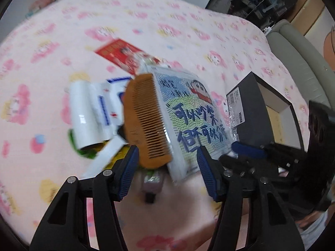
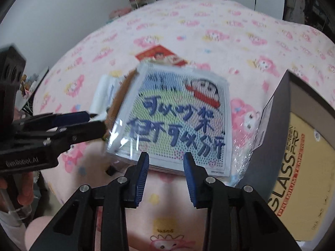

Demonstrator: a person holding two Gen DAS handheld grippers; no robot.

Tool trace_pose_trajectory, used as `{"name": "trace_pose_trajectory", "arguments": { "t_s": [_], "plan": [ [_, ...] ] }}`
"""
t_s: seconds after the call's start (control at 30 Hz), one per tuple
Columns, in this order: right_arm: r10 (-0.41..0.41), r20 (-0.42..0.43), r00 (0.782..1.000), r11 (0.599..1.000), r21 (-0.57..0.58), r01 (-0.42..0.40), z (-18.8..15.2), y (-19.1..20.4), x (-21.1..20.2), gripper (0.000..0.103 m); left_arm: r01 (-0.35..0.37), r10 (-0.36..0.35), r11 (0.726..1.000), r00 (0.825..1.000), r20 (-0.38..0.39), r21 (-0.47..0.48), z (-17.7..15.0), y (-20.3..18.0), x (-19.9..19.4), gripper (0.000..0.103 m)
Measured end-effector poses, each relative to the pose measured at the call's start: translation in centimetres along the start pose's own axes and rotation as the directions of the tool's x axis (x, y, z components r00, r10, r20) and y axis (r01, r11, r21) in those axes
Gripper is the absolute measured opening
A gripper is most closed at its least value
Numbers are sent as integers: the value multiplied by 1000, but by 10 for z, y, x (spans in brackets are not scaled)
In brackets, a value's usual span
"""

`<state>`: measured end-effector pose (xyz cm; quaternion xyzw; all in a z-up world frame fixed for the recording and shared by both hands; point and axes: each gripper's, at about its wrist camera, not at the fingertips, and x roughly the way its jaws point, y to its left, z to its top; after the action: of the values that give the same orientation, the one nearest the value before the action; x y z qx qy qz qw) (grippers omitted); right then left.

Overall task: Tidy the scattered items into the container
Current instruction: 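Move the right tool to the Shin-chan bead kit and grasp its edge, then lift the Shin-chan bead kit upright with the right tool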

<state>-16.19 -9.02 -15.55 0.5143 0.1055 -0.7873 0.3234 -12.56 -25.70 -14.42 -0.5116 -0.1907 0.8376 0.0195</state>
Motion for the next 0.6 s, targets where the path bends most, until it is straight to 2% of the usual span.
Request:
{"name": "trace_pose_trajectory", "arguments": {
  "t_s": [0.1, 0.17, 0.2, 0.3, 0.47, 0.6],
  "plan": [
    [-29, -17, 999, 999, 14, 29, 2, -3, 9, 30, -1, 0, 1000, 998, -57, -14, 5, -2, 20, 62],
    [-45, -26, 999, 999, 18, 46, 4, -5, 13, 30, 23, -24, 1000, 994, -108, -8, 5, -4, 31, 51],
    [-50, -28, 998, 999, 17, 50, 5, -6, 15, 30, 33, -34, 999, 992, -122, -12, 5, -4, 34, 50],
    [-51, -39, 998, 998, 20, 51, 5, -6, 20, 30, 65, -69, 997, 991, -116, -37, 6, 3, 33, 45],
    [-60, -41, 997, 998, 12, 60, 7, -5, 19, 31, 140, -147, 984, 987, -59, -109, 3, 21, 16, 34],
    [-52, -4, 999, 998, 35, 52, 14, -5, -6, 35, 138, -141, 986, 990, -29, -91, -1, 23, -5, 31]
  ]
}}
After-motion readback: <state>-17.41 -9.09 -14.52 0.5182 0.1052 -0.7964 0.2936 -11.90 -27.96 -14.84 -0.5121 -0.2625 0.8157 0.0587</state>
